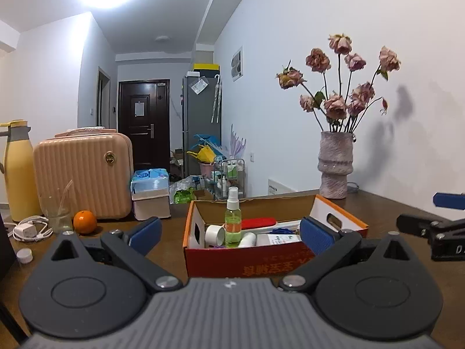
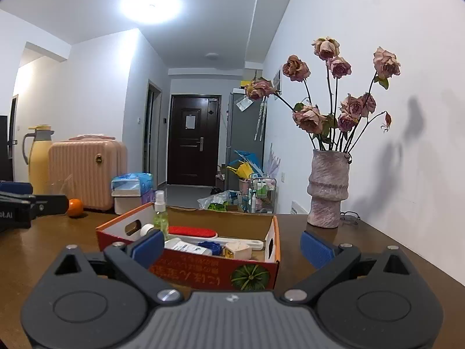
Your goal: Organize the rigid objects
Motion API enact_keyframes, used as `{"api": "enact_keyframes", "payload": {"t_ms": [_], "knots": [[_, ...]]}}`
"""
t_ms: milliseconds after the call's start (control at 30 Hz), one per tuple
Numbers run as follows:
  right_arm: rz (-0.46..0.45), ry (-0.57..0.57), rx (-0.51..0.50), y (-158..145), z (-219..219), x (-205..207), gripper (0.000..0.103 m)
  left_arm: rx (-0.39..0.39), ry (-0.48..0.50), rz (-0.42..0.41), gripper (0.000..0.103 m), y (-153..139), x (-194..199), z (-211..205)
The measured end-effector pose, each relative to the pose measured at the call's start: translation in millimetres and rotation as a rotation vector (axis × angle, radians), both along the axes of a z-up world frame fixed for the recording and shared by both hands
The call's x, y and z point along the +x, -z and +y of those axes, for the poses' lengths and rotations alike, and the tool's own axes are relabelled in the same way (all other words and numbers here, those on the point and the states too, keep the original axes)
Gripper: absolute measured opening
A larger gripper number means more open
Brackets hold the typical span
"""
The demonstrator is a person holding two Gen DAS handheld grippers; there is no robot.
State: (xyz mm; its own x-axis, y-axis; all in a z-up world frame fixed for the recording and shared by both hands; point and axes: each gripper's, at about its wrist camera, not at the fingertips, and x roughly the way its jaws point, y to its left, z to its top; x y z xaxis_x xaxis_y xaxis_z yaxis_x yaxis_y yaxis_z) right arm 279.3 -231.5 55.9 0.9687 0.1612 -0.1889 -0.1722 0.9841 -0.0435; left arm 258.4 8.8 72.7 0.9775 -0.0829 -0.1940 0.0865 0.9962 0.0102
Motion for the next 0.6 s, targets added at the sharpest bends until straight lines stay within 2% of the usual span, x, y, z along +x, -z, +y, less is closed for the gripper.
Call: {"api": "enact_keyframes", "payload": {"t_ms": [300, 600], "knots": [[0.009, -0.02, 0.021, 2, 6, -45, 0.1, -0.01, 0.026, 0.004, 0.103, 10, -49, -2], [0.101, -0.027, 0.026, -7, 7, -103, 0.1, 0.0, -0.013, 0.026, 0.103, -3, -111, -1]]}}
